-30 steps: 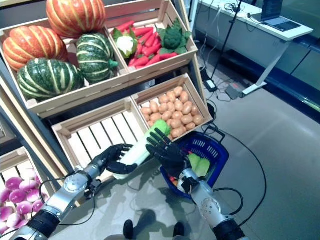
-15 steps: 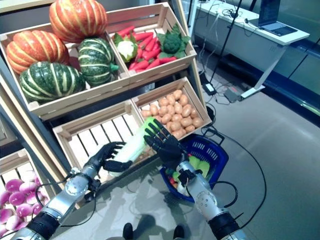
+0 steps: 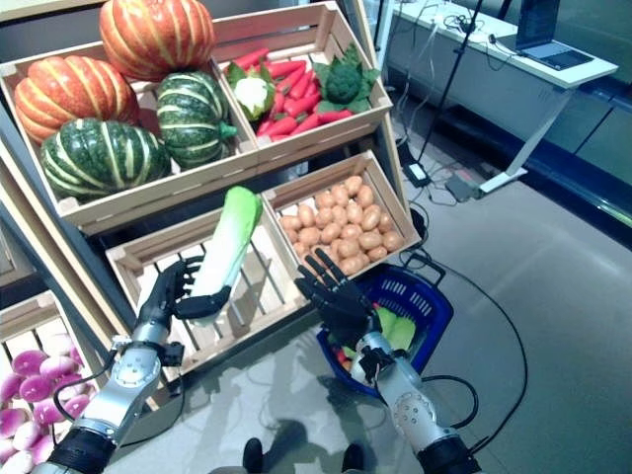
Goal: Put vegetables into the basket
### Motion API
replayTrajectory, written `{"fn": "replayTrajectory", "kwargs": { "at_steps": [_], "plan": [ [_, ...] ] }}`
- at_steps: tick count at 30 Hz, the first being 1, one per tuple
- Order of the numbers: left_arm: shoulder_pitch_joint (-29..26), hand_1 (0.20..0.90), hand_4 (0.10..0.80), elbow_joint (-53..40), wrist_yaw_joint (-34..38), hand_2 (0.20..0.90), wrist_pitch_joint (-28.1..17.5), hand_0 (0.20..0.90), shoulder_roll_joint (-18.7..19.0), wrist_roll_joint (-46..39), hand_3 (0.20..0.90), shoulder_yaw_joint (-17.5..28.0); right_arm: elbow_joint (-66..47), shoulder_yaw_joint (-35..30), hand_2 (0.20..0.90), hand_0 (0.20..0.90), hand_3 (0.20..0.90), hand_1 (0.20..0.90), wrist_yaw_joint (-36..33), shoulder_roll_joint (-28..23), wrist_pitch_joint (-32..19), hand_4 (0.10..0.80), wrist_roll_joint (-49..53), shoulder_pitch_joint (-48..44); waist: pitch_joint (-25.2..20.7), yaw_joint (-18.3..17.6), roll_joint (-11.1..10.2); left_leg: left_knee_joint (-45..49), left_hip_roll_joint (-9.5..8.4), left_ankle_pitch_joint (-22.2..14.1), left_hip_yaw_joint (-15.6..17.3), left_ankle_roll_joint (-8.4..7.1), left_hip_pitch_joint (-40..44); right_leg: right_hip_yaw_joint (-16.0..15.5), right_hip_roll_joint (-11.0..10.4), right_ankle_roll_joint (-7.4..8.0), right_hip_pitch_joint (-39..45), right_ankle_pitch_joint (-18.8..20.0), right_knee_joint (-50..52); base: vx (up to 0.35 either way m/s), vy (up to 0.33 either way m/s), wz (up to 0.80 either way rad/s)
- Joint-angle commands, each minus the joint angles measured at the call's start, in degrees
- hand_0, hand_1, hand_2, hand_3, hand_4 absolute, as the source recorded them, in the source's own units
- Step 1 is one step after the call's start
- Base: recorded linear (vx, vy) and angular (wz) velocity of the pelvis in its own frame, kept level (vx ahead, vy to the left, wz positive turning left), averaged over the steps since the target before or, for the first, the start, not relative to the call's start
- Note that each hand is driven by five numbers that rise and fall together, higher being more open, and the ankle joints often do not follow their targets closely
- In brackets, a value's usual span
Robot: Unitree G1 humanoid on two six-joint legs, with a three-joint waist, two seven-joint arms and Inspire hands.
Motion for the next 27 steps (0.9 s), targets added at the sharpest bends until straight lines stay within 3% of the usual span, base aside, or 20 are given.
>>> {"fn": "replayTrajectory", "kwargs": {
  "at_steps": [1,27],
  "plan": [
    [-5.77,0.3,0.4,-5.49,1.48,0.3,-11.16,0.3,1.24,1.31,0.3,3.09,-5.67,-2.73,0.9,0.9,0.9,0.9,0.83,1.04,-5.27,0.8,0.29,-2.81,-3.84,0.03,-0.76,0.37,-0.45,-6.05,1.13,-0.86,1.65,-0.74,-1.38,0.43,2.65,-2.64,0.68,0.0,0.0,0.0],
    [-10.22,0.3,0.4,-3.96,-15.4,0.3,-10.49,0.3,5.59,5.18,0.3,-10.63,-2.46,0.28,0.9,0.9,0.9,0.9,-2.72,2.39,-6.88,0.8,2.44,-10.75,-4.63,-0.36,-0.19,0.37,-0.53,-6.58,2.45,-0.54,2.5,0.42,-1.85,1.35,2.68,-2.33,0.73,-0.002,0.004,-0.01]
  ]
}}
